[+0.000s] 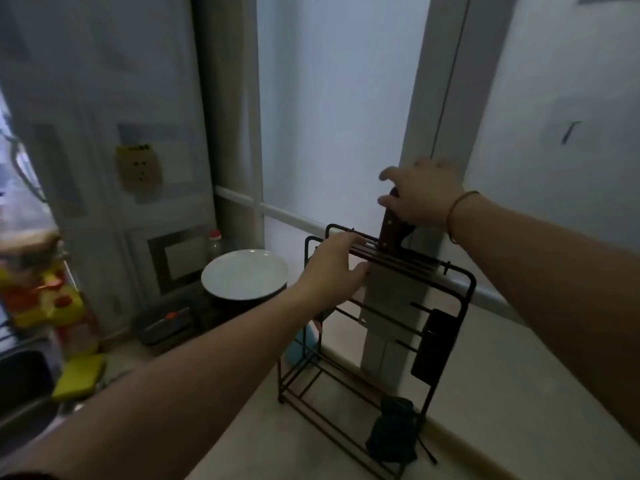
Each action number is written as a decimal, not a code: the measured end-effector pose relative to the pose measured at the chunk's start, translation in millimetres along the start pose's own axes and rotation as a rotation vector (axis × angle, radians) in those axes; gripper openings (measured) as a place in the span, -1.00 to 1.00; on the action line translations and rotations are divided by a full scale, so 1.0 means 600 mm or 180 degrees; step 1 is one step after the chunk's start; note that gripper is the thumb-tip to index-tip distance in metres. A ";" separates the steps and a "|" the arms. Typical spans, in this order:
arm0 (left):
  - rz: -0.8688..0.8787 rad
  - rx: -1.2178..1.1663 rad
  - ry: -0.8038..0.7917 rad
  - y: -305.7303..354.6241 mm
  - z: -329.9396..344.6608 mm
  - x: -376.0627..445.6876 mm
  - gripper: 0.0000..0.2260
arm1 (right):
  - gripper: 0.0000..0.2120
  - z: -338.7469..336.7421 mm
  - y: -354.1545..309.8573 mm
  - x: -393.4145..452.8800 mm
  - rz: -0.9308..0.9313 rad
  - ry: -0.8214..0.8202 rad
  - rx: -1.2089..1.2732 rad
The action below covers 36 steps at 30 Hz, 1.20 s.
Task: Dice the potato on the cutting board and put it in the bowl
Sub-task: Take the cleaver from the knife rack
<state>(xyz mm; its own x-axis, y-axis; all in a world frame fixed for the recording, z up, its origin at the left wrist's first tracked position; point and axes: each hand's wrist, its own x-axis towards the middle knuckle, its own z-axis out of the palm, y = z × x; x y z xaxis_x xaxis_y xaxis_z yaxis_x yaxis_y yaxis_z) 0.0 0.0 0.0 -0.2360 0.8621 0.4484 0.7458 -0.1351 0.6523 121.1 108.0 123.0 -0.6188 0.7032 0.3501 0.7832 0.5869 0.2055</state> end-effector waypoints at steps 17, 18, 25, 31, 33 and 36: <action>0.0019 -0.0144 0.0168 0.021 -0.020 0.027 -0.68 | -0.83 -0.020 0.013 -0.002 -0.0006 0.0648 0.0898; 0.0026 -0.0174 0.0210 0.029 -0.026 0.033 -0.68 | -0.83 -0.040 0.022 -0.011 -0.0004 0.0859 0.0933; 0.0481 0.0120 0.0448 0.107 -0.072 0.092 -0.61 | -0.80 -0.154 0.097 -0.113 0.0075 0.2076 0.1322; 0.0859 0.0076 -0.0050 0.163 -0.078 0.099 -0.79 | -0.80 -0.170 0.153 -0.229 0.0416 0.2651 0.1912; 0.0978 0.0058 -0.0162 0.182 -0.071 0.089 -0.81 | -0.81 -0.164 0.165 -0.268 0.0557 0.2750 0.2090; 0.1211 0.0093 -0.0303 0.215 -0.057 0.059 -0.83 | -0.80 -0.153 0.185 -0.336 0.0728 0.2660 0.2072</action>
<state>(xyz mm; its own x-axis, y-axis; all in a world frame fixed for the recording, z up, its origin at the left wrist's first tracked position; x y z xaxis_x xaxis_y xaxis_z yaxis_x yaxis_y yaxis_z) 66.7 -3.3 121.0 0.1187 0.7947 0.5953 0.7867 -0.4410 0.4320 338.1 -5.5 159.2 -0.0318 0.4717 0.8812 0.5396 0.7502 -0.3822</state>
